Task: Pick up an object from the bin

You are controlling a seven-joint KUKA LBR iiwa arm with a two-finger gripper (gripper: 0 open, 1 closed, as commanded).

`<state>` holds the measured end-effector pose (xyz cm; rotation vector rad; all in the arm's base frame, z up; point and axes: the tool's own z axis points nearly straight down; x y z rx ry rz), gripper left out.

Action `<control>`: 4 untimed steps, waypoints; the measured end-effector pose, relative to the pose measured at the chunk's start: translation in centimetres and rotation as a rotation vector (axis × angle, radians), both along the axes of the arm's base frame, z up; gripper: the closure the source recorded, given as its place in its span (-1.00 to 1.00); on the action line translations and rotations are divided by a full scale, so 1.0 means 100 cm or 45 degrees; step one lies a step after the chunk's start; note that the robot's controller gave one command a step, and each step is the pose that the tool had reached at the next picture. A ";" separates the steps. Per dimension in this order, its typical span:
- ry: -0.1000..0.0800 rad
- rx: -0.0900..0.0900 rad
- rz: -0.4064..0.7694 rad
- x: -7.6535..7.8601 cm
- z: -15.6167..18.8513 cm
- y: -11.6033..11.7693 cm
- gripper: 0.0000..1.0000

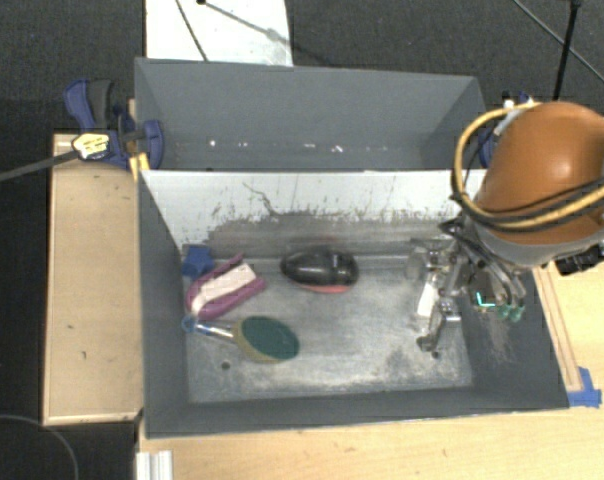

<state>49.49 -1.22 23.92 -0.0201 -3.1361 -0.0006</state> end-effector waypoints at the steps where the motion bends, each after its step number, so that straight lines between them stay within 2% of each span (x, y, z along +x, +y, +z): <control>1: -0.003 -0.001 -0.090 0.037 -0.173 -0.083 -1.00; 2: -0.015 -0.002 0.139 0.072 -0.168 -0.103 -1.00; 4: -0.021 -0.002 0.136 0.074 -0.167 -0.103 -1.00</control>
Offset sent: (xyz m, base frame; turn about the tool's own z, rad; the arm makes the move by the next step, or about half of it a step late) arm 0.0380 -0.0816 -0.1692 0.0655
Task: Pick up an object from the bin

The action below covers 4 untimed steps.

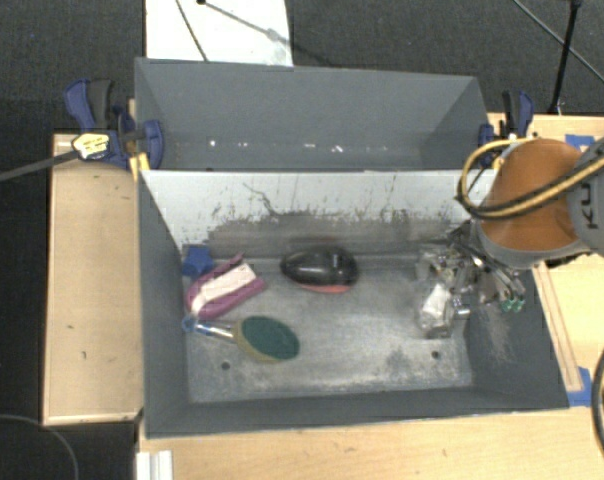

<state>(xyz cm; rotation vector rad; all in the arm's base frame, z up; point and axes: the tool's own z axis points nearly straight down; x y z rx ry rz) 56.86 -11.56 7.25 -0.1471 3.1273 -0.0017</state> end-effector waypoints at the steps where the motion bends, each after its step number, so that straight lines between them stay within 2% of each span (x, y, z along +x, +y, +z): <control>1: 0.006 -0.002 0.481 0.013 -0.002 0.007 -1.00; 2: 0.007 -0.002 0.475 0.012 -0.002 0.007 1.00; 3: 0.004 -0.004 0.470 0.014 0.031 0.007 1.00; 4: 0.003 -0.003 0.466 0.015 0.033 0.007 1.00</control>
Offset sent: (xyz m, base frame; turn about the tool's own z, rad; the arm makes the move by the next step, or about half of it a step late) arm 0.0112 0.0068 -0.0025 -0.3777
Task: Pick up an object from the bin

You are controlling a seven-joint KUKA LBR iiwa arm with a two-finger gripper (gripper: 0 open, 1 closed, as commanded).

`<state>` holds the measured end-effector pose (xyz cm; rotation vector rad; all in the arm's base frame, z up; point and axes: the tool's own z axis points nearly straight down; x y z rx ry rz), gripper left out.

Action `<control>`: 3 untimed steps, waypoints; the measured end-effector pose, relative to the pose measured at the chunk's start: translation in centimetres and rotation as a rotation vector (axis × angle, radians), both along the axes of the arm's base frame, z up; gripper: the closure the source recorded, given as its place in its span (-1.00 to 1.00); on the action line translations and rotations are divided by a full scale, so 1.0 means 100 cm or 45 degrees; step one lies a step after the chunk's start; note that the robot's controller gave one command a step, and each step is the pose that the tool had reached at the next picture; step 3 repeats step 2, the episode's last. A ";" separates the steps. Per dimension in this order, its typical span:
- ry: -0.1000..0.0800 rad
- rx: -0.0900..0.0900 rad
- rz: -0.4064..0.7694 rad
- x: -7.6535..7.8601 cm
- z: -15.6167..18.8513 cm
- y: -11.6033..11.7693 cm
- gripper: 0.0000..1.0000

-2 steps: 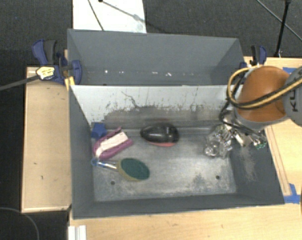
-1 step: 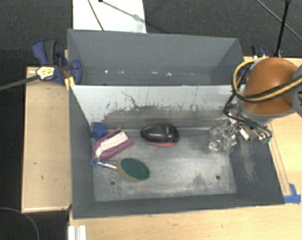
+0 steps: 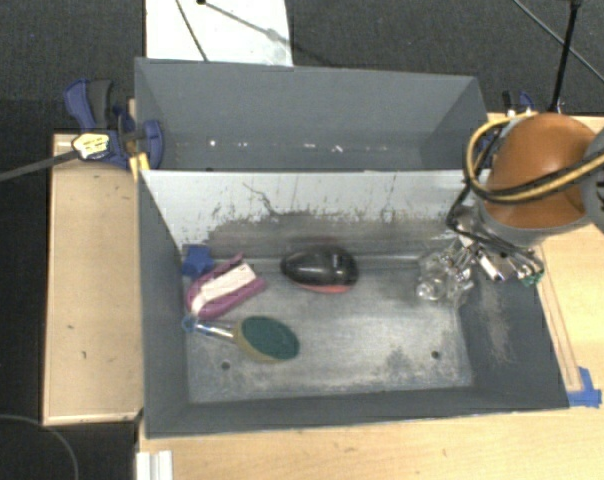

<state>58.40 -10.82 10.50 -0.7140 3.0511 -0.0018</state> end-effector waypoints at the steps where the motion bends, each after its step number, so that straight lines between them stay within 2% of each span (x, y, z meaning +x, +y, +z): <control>1: -0.001 -0.001 -0.005 0.002 0.022 0.000 1.00; 2: -0.003 -0.002 -0.013 0.004 0.082 0.000 1.00; 3: -0.003 -0.002 -0.013 0.004 0.082 0.000 1.00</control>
Offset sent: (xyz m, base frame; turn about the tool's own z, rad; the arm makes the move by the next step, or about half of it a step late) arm 0.0000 0.0000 0.0197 0.0000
